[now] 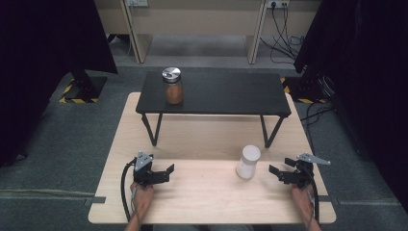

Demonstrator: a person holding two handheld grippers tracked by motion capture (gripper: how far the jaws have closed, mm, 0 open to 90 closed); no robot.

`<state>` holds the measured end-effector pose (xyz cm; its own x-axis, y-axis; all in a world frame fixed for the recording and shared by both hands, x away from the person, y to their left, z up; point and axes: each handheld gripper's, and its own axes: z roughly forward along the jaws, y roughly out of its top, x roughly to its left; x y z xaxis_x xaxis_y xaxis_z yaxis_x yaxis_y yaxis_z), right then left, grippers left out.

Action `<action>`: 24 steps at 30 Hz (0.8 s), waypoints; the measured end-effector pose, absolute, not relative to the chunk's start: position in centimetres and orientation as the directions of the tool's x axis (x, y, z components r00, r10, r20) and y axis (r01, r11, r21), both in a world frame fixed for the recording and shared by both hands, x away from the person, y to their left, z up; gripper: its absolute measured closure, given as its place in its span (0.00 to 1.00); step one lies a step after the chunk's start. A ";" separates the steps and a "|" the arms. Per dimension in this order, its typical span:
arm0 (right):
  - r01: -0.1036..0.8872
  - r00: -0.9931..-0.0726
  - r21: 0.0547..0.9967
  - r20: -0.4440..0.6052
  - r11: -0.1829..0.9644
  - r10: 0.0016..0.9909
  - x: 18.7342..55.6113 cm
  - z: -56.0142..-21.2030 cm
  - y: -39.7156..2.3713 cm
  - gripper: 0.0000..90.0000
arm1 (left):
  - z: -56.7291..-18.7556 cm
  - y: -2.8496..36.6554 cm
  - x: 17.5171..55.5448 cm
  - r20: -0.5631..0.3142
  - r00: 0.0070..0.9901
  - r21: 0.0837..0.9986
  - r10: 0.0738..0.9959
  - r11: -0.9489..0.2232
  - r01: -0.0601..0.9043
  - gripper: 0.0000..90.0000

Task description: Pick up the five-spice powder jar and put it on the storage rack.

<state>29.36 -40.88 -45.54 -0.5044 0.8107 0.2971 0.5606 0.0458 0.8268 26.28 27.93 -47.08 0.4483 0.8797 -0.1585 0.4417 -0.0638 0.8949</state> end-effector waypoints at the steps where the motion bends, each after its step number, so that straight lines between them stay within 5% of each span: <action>1: 0.561 -0.504 0.827 0.297 0.046 0.811 29.4 -45.5 -40.9 0.03 | -47.1 28.0 26.3 -0.162 0.446 0.894 0.880 -0.060 0.443 0.00; 24: 0.578 -0.501 0.814 0.300 0.057 0.812 29.7 -45.3 -40.8 0.03 | -47.0 27.9 26.4 -0.168 0.442 0.889 0.881 -0.058 0.454 0.00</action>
<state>29.70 -40.78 -45.30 -0.5013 0.8117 0.2997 0.5783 0.0568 0.8138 26.45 27.88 -46.99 0.4423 0.8810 -0.1678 0.4537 -0.0584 0.8892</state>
